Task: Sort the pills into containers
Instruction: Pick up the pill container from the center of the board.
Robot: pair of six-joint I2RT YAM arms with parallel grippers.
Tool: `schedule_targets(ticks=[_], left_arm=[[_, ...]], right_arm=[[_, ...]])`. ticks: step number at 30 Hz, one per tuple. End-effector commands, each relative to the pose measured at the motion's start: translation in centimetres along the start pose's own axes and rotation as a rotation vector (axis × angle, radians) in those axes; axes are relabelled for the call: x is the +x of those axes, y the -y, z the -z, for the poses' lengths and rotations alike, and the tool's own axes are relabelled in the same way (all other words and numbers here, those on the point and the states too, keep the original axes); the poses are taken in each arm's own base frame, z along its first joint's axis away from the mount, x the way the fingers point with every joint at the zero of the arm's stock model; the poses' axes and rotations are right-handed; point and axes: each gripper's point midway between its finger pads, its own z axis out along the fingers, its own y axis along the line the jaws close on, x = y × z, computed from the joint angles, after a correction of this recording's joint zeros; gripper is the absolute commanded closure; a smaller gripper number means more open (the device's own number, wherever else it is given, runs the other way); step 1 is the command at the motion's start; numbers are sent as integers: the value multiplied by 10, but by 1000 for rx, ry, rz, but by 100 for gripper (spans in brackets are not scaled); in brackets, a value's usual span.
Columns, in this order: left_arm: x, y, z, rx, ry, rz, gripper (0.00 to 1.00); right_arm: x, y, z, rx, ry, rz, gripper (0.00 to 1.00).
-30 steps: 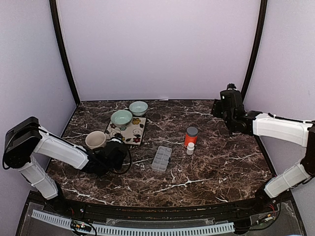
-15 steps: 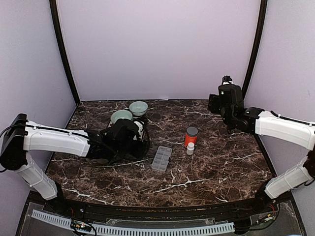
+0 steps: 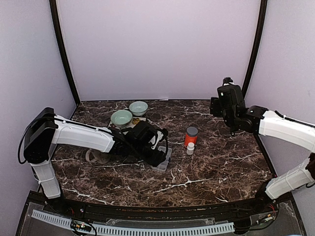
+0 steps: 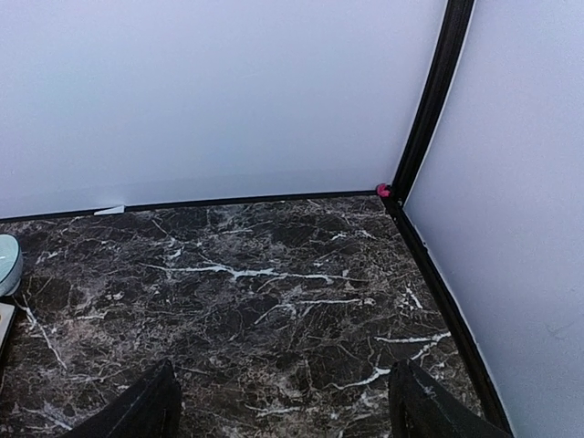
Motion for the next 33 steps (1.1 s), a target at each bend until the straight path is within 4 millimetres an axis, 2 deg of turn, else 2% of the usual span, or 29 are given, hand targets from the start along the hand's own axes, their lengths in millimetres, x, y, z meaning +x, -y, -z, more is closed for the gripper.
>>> schedule_targets(ticks=[1, 6, 7, 9, 21, 28, 33], left_arm=[[-2, 13, 0, 62, -37, -12, 31], [3, 15, -8, 63, -89, -3, 30], [2, 15, -9, 58, -95, -2, 26], [3, 15, -11, 46, -109, -3, 26], [21, 18, -12, -83, -179, -29, 25], [30, 9, -15, -151, -190, -13, 26], [31, 11, -20, -155, -181, -16, 26]], right_arm=[[-9, 8, 11, 13, 15, -38, 21], [-5, 11, 13, 15, 2, -41, 21], [-5, 12, 13, 15, 1, -46, 21], [-4, 12, 14, 13, -1, -49, 21], [-3, 15, 17, 13, -6, -66, 21], [-2, 15, 20, 6, -10, -75, 21], [-2, 14, 22, 6, -12, -71, 21]])
